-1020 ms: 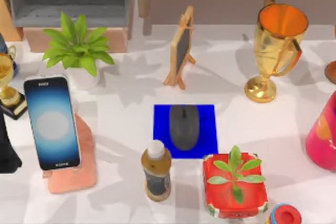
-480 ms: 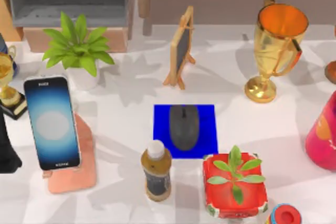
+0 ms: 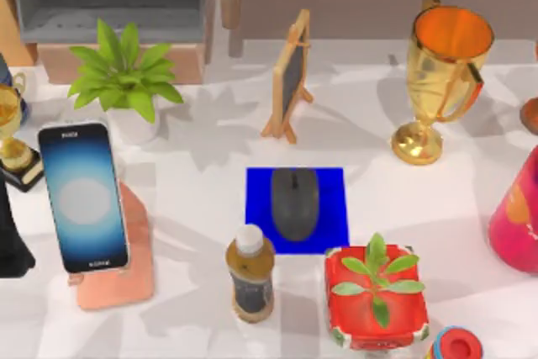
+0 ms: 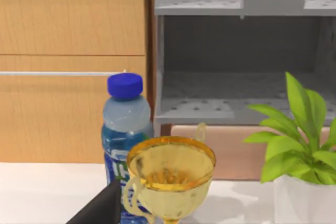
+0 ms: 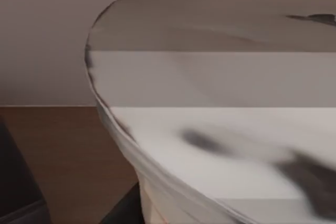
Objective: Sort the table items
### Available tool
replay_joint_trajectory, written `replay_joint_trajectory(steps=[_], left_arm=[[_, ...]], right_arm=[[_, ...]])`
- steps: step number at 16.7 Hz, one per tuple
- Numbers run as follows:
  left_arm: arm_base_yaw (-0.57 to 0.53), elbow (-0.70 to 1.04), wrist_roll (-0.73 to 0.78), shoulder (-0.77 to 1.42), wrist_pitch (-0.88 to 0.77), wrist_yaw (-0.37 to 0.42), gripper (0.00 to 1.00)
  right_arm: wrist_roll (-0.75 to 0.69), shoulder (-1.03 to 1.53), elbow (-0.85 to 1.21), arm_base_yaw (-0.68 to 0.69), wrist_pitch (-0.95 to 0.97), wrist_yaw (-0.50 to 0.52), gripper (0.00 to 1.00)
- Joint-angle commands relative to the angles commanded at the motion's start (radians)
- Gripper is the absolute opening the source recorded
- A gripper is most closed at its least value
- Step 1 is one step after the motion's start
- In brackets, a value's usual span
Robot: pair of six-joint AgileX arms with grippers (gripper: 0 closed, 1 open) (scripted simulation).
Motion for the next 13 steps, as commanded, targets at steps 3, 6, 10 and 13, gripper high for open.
replay_joint_trajectory(steps=[3, 6, 10, 13], left_arm=[[0.0, 0.0, 0.0, 0.0, 0.0, 0.0, 1.0], [0.0, 0.0, 0.0, 0.0, 0.0, 0.0, 1.0], [0.0, 0.0, 0.0, 0.0, 0.0, 0.0, 1.0], [0.0, 0.0, 0.0, 0.0, 0.0, 0.0, 1.0]], right_arm=[[0.0, 0.0, 0.0, 0.0, 0.0, 0.0, 0.68], [0.0, 0.0, 0.0, 0.0, 0.0, 0.0, 0.9], [0.0, 0.0, 0.0, 0.0, 0.0, 0.0, 1.0], [0.0, 0.0, 0.0, 0.0, 0.0, 0.0, 1.0]])
